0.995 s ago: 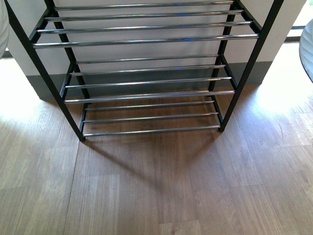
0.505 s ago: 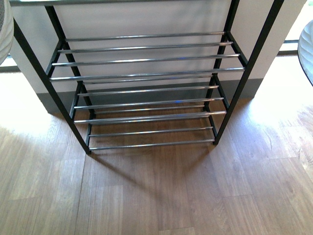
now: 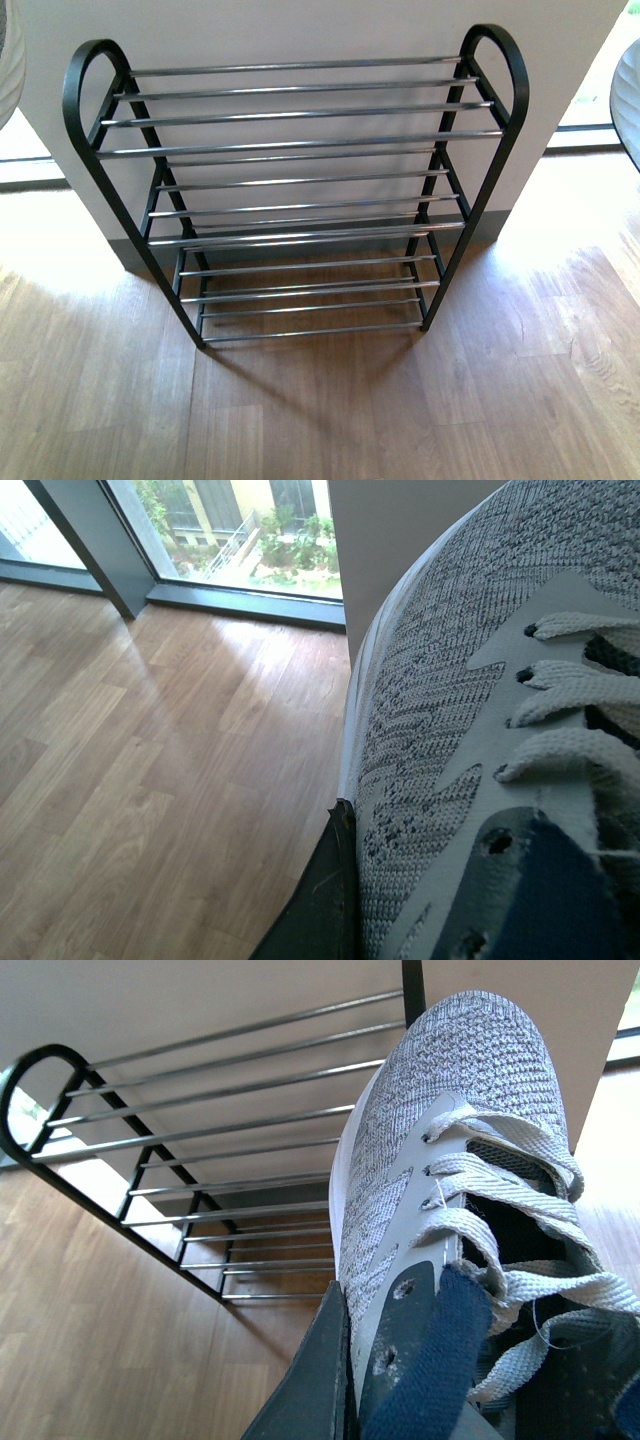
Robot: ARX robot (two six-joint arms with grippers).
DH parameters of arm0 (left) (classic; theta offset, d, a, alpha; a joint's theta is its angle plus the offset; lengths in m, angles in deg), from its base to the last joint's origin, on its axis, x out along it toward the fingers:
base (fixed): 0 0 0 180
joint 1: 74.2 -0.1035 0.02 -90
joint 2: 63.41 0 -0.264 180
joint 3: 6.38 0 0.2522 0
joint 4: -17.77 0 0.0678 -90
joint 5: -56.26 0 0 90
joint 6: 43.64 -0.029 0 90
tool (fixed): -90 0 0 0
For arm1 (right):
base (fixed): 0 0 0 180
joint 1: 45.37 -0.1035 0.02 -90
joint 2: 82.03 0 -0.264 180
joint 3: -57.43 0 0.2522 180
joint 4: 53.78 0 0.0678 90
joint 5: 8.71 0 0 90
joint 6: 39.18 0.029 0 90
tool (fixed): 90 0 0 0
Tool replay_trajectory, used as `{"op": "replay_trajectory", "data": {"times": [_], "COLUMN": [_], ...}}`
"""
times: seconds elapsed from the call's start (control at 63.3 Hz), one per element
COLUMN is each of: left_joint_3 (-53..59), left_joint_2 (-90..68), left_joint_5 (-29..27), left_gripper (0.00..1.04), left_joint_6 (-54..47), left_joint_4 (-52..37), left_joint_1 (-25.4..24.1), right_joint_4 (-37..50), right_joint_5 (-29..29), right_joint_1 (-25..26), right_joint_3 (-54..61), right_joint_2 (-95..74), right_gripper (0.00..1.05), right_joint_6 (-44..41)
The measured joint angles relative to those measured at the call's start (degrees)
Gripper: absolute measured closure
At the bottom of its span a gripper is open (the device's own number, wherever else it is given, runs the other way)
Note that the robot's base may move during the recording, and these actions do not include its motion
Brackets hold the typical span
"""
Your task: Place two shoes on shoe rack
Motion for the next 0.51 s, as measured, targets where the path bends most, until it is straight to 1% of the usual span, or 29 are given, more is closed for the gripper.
{"op": "replay_trajectory", "data": {"times": [0.19,0.221,0.253,0.3,0.395,0.505], "left_joint_3": [0.0,0.0,0.0,0.0,0.0,0.0], "left_joint_2": [0.02,0.02,0.02,0.02,0.02,0.02], "left_joint_5": [-0.11,-0.11,-0.13,-0.09,0.0,-0.04], "left_gripper": [1.03,1.03,1.03,1.03,1.03,1.03], "left_joint_6": [0.0,0.0,0.0,0.0,0.0,0.0], "left_joint_4": [0.0,0.0,0.0,0.0,0.0,0.0], "left_joint_1": [0.0,0.0,0.0,0.0,0.0,0.0], "right_joint_4": [0.26,4.39,9.42,11.69,9.99,8.5], "right_joint_5": [-0.35,-1.64,-0.7,2.14,7.93,11.52], "right_joint_1": [0.0,-0.39,-2.01,-5.35,-14.34,-19.8], "right_joint_3": [0.0,0.81,0.85,-1.38,-10.67,-18.38], "right_joint_2": [0.0,-0.74,-2.71,-6.19,-18.29,-28.96], "right_gripper": [1.03,1.03,1.03,1.03,1.03,1.03], "right_joint_6": [-0.07,-0.26,-0.17,0.24,1.44,3.74]}}
